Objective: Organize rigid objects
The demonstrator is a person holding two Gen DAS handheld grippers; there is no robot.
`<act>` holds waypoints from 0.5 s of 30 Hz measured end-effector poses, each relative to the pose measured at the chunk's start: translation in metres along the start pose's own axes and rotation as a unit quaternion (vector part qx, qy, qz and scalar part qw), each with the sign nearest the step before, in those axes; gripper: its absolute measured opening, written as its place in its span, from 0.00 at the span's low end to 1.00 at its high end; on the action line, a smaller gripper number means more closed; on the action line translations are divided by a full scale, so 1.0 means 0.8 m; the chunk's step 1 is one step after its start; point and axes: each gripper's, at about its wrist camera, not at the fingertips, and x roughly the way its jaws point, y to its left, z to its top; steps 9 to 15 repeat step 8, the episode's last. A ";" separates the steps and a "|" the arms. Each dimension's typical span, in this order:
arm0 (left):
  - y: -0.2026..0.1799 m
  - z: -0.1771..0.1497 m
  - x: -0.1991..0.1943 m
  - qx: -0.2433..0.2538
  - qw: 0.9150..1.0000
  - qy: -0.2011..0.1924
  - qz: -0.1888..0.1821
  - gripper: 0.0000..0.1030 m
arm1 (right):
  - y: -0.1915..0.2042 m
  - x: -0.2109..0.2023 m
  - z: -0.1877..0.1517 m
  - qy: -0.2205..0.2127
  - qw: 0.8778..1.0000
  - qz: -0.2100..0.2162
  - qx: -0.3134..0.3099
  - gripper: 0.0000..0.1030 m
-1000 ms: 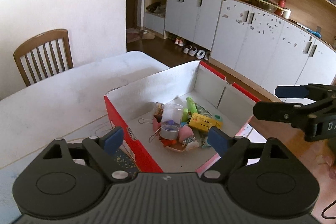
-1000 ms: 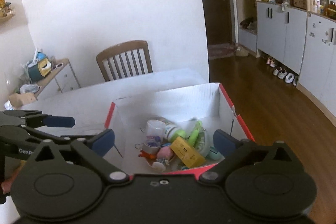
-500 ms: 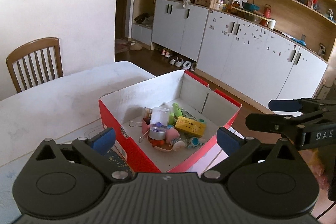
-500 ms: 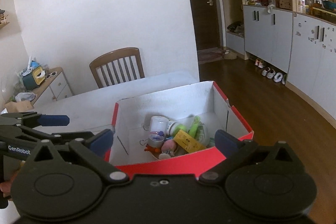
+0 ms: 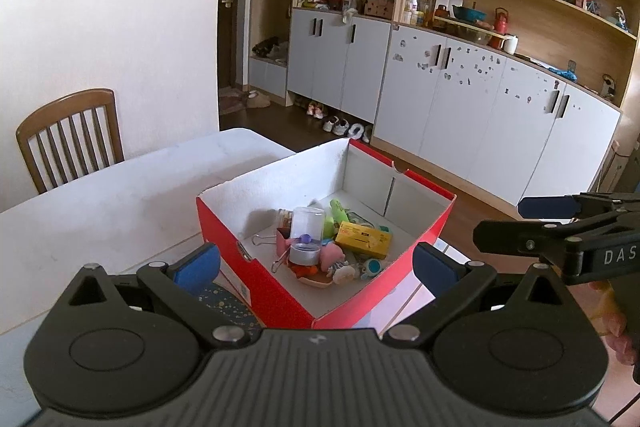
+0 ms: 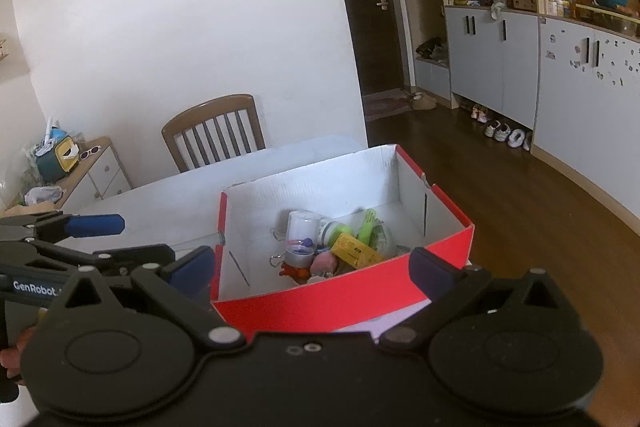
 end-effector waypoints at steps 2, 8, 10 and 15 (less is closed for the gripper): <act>0.003 -0.001 -0.002 -0.002 1.000 0.000 0.002 1.00 | 0.001 0.001 -0.001 0.000 1.000 0.001 0.002 1.00; 0.012 -0.003 -0.006 -0.008 1.000 0.000 0.000 1.00 | 0.003 0.000 -0.002 0.000 1.000 0.000 0.003 1.00; 0.012 -0.003 -0.006 -0.008 1.000 0.000 0.000 1.00 | 0.003 0.000 -0.002 0.000 1.000 0.000 0.003 1.00; 0.012 -0.003 -0.006 -0.008 1.000 0.000 0.000 1.00 | 0.003 0.000 -0.002 0.000 1.000 0.000 0.003 1.00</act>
